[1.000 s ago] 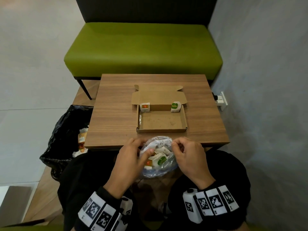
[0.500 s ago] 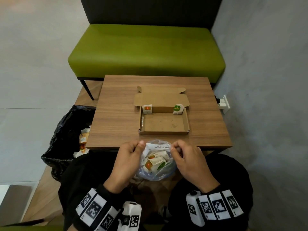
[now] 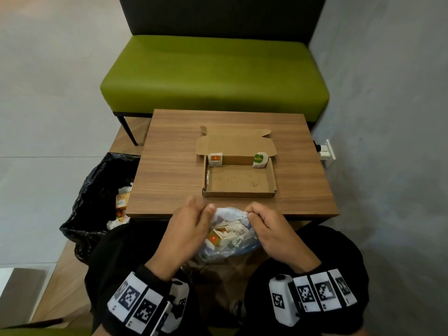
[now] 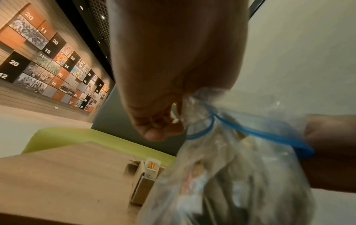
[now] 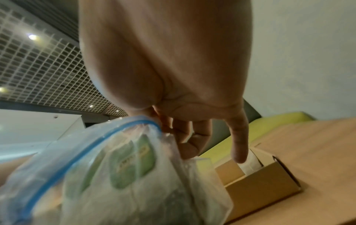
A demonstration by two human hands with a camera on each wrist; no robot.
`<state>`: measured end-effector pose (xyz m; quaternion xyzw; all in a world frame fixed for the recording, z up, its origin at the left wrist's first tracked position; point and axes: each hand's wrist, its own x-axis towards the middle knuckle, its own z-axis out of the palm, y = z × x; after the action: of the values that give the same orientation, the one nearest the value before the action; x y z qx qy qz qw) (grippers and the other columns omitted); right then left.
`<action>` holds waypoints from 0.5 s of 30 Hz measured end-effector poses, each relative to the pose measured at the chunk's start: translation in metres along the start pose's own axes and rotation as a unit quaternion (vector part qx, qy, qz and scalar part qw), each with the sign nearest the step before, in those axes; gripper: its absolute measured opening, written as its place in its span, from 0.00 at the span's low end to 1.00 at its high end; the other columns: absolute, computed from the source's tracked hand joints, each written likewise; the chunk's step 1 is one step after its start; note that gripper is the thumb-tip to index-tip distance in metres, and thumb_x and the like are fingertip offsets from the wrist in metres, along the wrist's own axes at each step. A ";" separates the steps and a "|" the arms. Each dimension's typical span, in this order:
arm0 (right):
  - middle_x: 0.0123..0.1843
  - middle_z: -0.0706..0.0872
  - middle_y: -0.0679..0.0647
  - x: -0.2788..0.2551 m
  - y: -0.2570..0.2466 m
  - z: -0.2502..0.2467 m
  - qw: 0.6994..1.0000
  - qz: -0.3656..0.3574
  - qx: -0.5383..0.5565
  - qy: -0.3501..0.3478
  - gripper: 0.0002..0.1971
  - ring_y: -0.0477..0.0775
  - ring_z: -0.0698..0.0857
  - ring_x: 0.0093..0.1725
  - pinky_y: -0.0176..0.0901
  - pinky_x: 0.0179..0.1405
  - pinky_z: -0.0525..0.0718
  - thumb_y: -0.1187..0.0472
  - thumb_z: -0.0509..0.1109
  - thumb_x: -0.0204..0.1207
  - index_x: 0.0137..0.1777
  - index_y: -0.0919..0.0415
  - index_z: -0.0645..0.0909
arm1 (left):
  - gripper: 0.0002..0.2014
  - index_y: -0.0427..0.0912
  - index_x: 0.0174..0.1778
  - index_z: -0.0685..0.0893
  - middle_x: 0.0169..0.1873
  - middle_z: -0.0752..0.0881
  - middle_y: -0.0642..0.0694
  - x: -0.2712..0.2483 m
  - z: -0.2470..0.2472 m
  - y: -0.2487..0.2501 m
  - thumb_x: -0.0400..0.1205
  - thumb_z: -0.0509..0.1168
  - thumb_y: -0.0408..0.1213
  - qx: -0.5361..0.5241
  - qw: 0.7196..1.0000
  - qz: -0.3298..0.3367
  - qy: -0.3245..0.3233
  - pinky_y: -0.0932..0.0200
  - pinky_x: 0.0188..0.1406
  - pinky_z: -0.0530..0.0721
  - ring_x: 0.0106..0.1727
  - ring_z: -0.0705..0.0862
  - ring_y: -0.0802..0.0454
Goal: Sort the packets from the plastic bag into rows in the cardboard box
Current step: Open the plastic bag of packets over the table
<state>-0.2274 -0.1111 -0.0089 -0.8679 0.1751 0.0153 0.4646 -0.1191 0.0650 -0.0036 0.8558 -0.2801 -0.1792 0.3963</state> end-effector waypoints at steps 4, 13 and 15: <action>0.43 0.85 0.47 0.012 -0.009 -0.004 1.000 -0.016 0.003 0.007 0.11 0.46 0.84 0.45 0.63 0.53 0.84 0.54 0.57 0.88 0.47 0.49 0.80 | 0.12 0.58 0.50 0.83 0.39 0.85 0.60 0.000 -0.009 -0.004 0.84 0.57 0.57 0.031 0.996 0.081 0.014 0.70 0.36 0.77 0.42 0.84 0.65; 0.56 0.78 0.47 0.021 -0.037 0.024 0.947 -0.182 -0.149 0.220 0.17 0.48 0.77 0.60 0.53 0.64 0.74 0.41 0.66 0.79 0.60 0.51 0.81 | 0.21 0.48 0.27 0.75 0.20 0.77 0.54 0.011 -0.033 -0.022 0.88 0.59 0.43 -0.074 0.987 0.011 0.145 0.63 0.21 0.72 0.23 0.76 0.62; 0.56 0.77 0.50 0.027 -0.042 0.033 0.937 -0.213 -0.159 0.226 0.13 0.50 0.75 0.59 0.56 0.60 0.76 0.44 0.70 0.77 0.52 0.52 0.85 | 0.21 0.47 0.27 0.74 0.20 0.76 0.54 0.016 -0.043 -0.027 0.88 0.59 0.43 -0.080 0.985 0.009 0.152 0.62 0.22 0.71 0.22 0.75 0.62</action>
<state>-0.1844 -0.0707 0.0005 -0.9279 0.0819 -0.2526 0.2617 -0.0750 0.0945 0.0011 0.8359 -0.2088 -0.0653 0.5033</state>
